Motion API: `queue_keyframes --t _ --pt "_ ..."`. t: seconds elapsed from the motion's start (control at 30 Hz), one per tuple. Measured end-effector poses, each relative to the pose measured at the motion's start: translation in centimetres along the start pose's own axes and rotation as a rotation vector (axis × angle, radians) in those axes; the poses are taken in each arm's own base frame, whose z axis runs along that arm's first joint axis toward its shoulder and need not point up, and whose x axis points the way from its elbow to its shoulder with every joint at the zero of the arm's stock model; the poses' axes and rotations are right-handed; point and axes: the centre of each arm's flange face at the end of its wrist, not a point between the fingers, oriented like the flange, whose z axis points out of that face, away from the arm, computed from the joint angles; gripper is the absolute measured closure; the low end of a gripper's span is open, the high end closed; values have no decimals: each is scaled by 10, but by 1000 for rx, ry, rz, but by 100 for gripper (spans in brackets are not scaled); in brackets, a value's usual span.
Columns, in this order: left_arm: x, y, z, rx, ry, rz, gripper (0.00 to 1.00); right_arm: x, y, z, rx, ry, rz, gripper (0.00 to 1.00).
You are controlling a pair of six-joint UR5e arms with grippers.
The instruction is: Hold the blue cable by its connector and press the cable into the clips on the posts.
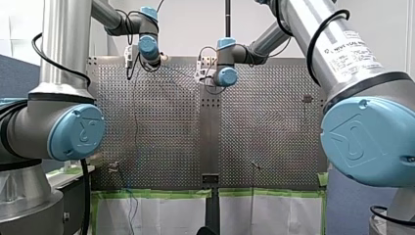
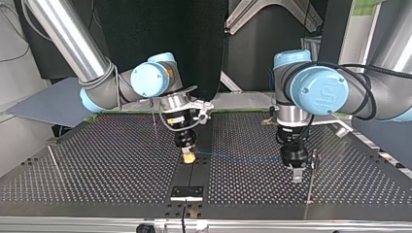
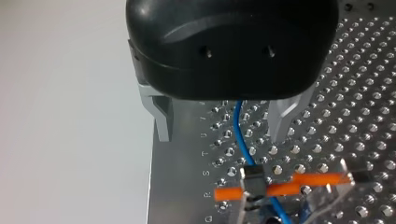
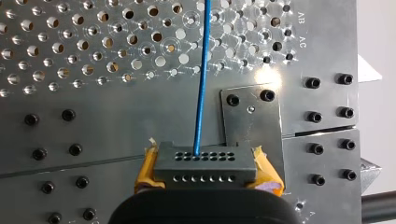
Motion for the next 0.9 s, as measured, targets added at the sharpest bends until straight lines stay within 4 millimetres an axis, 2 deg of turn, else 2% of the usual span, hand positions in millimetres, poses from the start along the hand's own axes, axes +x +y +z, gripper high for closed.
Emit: queue_keyframes --t 0.33,0.63,0.9 --pt "1 1 1 -7 0 1 0 0 0 0 0 0 0 100" --pt "27 -9 15 11 57 32 0 0 0 0 1 -2 0 100" --pt "29 -9 18 13 60 27 0 0 0 0 1 -1 -1 100"
